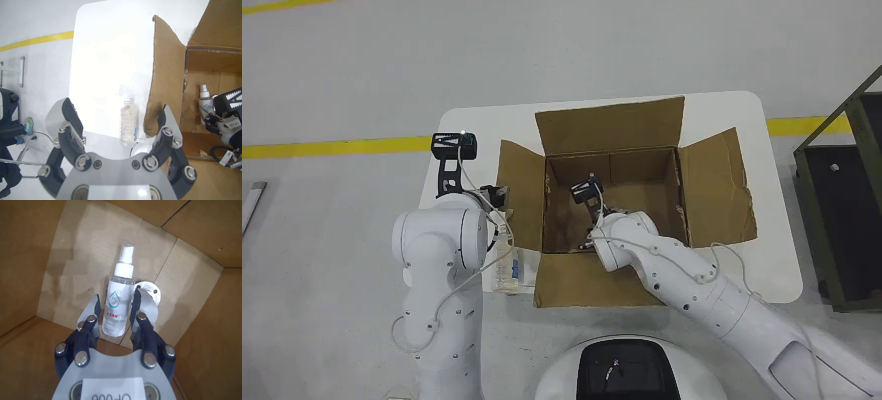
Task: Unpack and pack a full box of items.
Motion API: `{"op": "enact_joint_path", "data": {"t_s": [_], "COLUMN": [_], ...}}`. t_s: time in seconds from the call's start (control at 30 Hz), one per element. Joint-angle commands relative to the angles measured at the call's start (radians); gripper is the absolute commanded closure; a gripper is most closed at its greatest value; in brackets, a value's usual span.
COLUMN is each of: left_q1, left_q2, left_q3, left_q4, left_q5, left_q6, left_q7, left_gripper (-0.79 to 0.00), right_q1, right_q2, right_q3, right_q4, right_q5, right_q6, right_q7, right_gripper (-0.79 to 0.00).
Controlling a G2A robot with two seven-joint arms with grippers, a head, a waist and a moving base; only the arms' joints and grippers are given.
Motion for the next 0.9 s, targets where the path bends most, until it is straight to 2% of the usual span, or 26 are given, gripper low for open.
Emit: {"op": "enact_joint_path", "data": {"t_s": [0.0, 0.43, 0.5, 0.57, 0.6, 0.83, 0.87], "left_q1": [0.0, 0.0, 0.0, 0.0, 0.0, 0.0, 0.0], "left_q2": [0.0, 0.0, 0.0, 0.0, 0.0, 0.0, 0.0], "left_q3": [0.0, 0.0, 0.0, 0.0, 0.0, 0.0, 0.0], "left_q4": [0.0, 0.0, 0.0, 0.0, 0.0, 0.0, 0.0], "left_q5": [0.0, 0.0, 0.0, 0.0, 0.0, 0.0, 0.0], "left_q6": [0.0, 0.0, 0.0, 0.0, 0.0, 0.0, 0.0], "left_q7": [0.0, 0.0, 0.0, 0.0, 0.0, 0.0, 0.0], "left_gripper": [-0.785, -0.785, -0.785, -0.785, -0.785, -0.785, -0.785], "right_q1": [-0.003, -0.021, -0.02, -0.018, -0.018, -0.011, -0.01], "right_q2": [-0.002, -0.024, -0.028, -0.032, -0.034, -0.044, -0.045], "right_q3": [0.007, 0.041, 0.043, 0.041, 0.042, 0.061, 0.062], "right_q4": [0.003, 0.048, 0.053, 0.058, 0.061, 0.067, 0.069], "right_q5": [-0.005, 0.007, 0.01, 0.006, 0.004, -0.012, -0.014], "right_q6": [0.001, -0.037, -0.047, -0.058, -0.059, -0.064, -0.066], "right_q7": [0.001, -0.023, -0.023, -0.023, -0.023, -0.025, -0.026], "right_gripper": [-0.403, -0.406, -0.425, -0.56, -0.579, -0.613, -0.597]}}
